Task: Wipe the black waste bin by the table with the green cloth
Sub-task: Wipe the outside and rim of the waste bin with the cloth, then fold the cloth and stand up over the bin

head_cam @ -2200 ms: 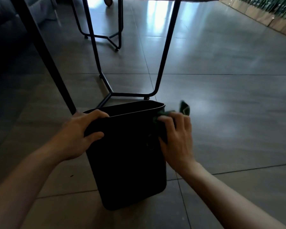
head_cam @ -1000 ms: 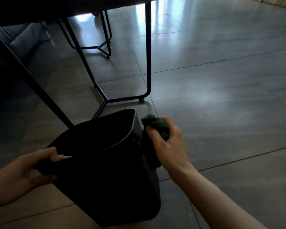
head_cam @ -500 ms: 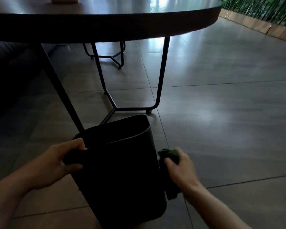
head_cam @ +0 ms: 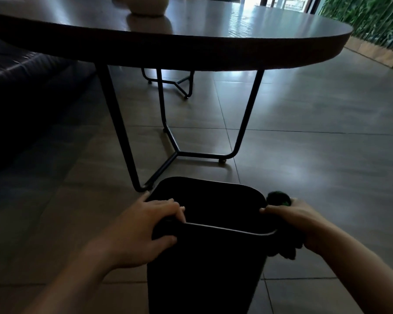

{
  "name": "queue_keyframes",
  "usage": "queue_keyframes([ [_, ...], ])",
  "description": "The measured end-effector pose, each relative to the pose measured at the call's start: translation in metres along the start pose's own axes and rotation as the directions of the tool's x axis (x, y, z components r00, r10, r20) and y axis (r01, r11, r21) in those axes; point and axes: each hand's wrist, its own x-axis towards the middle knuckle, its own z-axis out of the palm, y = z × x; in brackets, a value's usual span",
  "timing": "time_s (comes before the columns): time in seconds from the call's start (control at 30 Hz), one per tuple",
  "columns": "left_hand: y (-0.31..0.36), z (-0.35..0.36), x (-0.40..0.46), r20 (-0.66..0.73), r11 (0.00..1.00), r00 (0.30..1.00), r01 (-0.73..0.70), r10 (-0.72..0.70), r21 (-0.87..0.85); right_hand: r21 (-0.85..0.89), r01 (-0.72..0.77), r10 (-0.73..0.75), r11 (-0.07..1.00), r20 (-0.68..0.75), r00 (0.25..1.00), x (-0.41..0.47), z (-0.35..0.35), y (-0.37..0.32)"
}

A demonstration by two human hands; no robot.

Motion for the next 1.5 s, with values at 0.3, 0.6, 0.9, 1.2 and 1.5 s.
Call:
queue_keyframes([
  [0.3, -0.020, 0.007, 0.016, -0.055, 0.693, 0.759, 0.559, -0.649, -0.456, -0.002, 0.045, -0.045, 0.999, 0.035, 0.998, -0.009, 0.005, 0.001],
  [0.6, -0.006, 0.020, 0.024, -0.180, 0.599, 0.667, 0.476, -0.723, -0.644, 0.100, 0.192, -0.186, 0.976, -0.059, 0.981, -0.012, 0.007, -0.008],
  [0.9, 0.016, 0.035, 0.019, -0.189, 0.618, 0.634, 0.569, -0.750, -0.542, 0.140, 0.124, -0.124, 0.982, -0.011, 0.992, -0.010, 0.010, 0.012],
  [1.2, 0.021, 0.014, 0.002, -0.397, 0.768, 0.661, 0.585, -0.637, -0.259, 0.368, 0.053, -0.087, 0.929, 0.078, 0.993, -0.066, -0.049, -0.028],
  [1.5, 0.162, 0.005, 0.044, 0.286, -0.425, 0.851, 0.084, -0.440, -0.901, 0.568, -0.011, -0.314, 0.823, 0.470, 0.825, -0.127, 0.003, -0.092],
])
